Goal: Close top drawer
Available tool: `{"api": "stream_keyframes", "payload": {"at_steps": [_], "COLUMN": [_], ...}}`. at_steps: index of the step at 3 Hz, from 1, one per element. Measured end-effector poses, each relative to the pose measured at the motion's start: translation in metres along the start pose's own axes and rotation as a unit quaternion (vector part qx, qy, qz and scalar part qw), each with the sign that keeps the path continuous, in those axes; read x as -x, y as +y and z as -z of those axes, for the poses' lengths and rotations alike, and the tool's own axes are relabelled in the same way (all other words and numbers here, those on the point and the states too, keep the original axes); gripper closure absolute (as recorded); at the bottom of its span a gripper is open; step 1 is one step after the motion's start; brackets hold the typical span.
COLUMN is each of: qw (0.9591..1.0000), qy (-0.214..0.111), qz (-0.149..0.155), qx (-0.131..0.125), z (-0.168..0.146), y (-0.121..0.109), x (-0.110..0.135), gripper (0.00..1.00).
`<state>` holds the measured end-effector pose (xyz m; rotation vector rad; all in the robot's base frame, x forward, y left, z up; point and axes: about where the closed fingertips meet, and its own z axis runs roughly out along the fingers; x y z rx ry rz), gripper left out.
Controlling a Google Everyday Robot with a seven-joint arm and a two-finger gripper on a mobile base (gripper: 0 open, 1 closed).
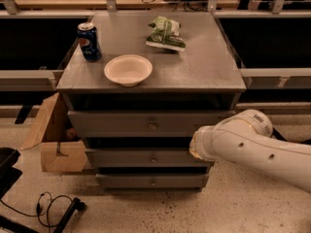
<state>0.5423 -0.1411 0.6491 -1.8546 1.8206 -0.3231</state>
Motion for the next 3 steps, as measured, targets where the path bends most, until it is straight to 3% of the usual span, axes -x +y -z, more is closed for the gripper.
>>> {"api": "stream_keyframes", "payload": {"at_steps": [1, 2, 3], "qw": [0.9990, 0.9950, 0.9894], "qy": [0.027, 0.072, 0.141], "qz": [0.036, 0.067, 0.024], "qx": [-0.002, -0.018, -0.023], "z": [0.074, 0.126, 0.175], "y": [-0.035, -0.106, -0.159], "x": [0.003, -0.019, -0.079], "gripper": [0.95, 1.00, 0.86]}}
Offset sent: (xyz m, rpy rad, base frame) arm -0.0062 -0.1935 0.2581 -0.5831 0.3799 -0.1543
